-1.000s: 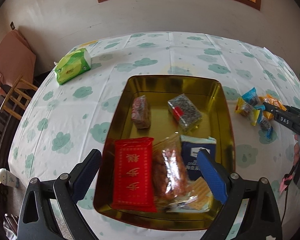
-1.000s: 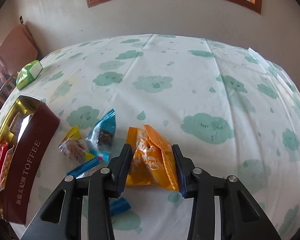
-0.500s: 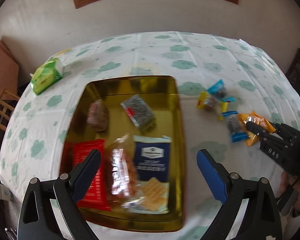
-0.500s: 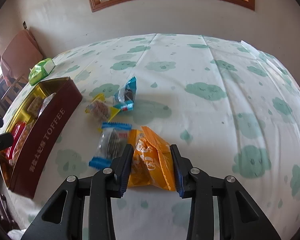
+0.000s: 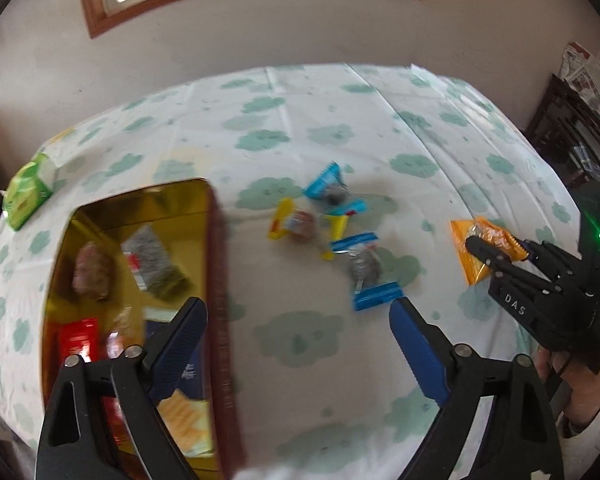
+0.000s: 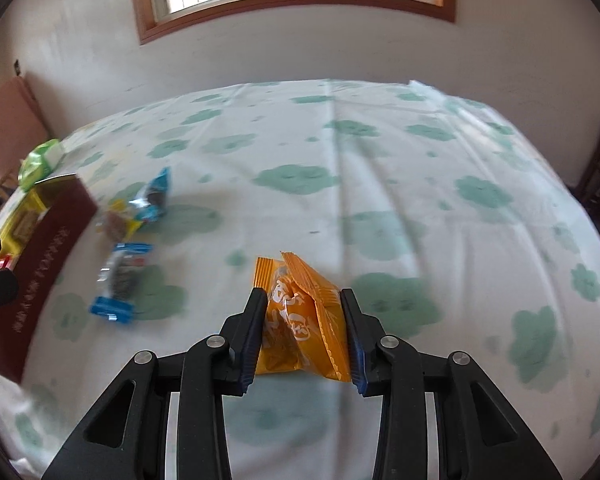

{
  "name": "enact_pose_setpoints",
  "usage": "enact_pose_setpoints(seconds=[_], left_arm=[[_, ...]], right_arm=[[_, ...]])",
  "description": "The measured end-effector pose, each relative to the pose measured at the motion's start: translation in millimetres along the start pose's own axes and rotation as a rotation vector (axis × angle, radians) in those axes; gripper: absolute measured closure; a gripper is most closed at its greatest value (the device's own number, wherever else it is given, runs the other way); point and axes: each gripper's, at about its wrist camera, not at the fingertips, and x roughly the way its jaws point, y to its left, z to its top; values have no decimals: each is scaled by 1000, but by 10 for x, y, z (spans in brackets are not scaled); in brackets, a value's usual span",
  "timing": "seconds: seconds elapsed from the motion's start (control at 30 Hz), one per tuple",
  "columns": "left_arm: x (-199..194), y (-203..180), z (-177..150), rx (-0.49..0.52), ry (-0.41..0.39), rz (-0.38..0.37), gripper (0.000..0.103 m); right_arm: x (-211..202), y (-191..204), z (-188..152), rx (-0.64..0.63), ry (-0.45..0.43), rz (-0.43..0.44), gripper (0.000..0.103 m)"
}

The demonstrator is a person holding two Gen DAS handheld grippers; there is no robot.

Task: Organize snacks
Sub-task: 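Grasp the blue-wrapped candy with the left tool while the right tool holds the orange bag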

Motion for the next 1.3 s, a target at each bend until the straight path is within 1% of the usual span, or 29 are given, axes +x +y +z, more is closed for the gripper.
enact_pose_setpoints(seconds=[0.07,0.13,0.17,0.23,0.4,0.43,0.5,0.73,0.8,0.83,0.97,1.3], left_arm=[[83,-77,42,6,16,-8,23],[145,-144,74,11,23,-9,26],[169,-168,85,11,25,-19,29],[263,-207,125,-6,46,-53,34],[487,-260,191,-58,84,-82,48],[529,-270,198,-65,92,-82,49],[604,-290,215,-75,106,-73,57],[760,-312,254,-83,129,-83,68],[775,-318,244,-77,131,-88,76],[771,-318,240,-71,128,-85,78],[767,-282,228,-78,129,-100,80],[658,-234,123,-75,132,-94,81]], right_arm=[[1,-102,-6,12,-4,-9,66],[5,-191,-7,47,-3,5,66],[13,-222,-6,61,-1,14,66],[23,-237,-5,70,3,23,65],[23,-256,-12,81,5,37,65],[24,-255,-11,82,6,38,65],[21,-259,-12,81,6,36,65],[20,-271,-12,83,5,38,65],[20,-273,-13,82,5,38,65],[19,-266,-15,82,5,37,64],[23,-269,-14,83,5,38,64],[26,-249,-10,78,6,32,64]])
